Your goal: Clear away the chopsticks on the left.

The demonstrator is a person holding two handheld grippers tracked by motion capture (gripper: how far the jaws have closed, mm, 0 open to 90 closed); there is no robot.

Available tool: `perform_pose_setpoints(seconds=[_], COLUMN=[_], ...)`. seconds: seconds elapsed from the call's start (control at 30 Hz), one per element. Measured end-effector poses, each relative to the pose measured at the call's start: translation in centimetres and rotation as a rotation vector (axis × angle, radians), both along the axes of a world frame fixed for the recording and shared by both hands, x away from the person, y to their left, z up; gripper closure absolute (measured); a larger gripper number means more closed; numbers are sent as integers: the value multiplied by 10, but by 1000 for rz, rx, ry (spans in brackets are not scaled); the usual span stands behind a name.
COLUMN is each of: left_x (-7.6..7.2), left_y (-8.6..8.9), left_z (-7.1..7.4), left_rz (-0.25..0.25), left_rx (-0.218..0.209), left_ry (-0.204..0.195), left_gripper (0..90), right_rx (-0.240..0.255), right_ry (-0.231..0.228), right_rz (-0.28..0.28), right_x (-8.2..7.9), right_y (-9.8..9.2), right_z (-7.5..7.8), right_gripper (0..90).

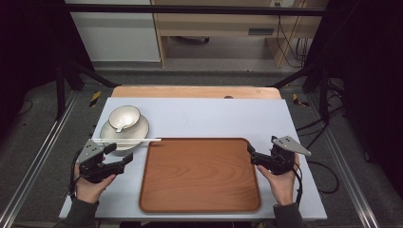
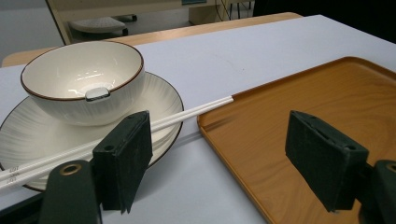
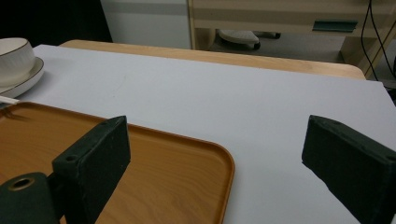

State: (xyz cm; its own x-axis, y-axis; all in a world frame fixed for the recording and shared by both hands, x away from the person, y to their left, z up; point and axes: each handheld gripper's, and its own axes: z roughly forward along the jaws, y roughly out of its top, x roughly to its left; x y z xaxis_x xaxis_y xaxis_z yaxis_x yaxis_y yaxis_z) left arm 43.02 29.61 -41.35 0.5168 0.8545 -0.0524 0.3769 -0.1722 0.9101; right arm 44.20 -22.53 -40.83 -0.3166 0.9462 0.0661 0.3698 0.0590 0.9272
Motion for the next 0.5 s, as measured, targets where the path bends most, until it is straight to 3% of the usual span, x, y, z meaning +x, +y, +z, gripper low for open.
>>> perform_pose_setpoints(seconds=[0.17, 0.5], left_x=[2, 24], left_y=[2, 10], left_z=[2, 11], left_rz=[-12, -57], left_rx=[0, 73], left_ry=[6, 23], left_gripper=[228, 232], right_rx=[-3, -17], right_ry=[5, 16], right_rz=[6, 25], right_x=[0, 2], right_y=[2, 8], right_z=[-1, -4], right_gripper=[79, 76])
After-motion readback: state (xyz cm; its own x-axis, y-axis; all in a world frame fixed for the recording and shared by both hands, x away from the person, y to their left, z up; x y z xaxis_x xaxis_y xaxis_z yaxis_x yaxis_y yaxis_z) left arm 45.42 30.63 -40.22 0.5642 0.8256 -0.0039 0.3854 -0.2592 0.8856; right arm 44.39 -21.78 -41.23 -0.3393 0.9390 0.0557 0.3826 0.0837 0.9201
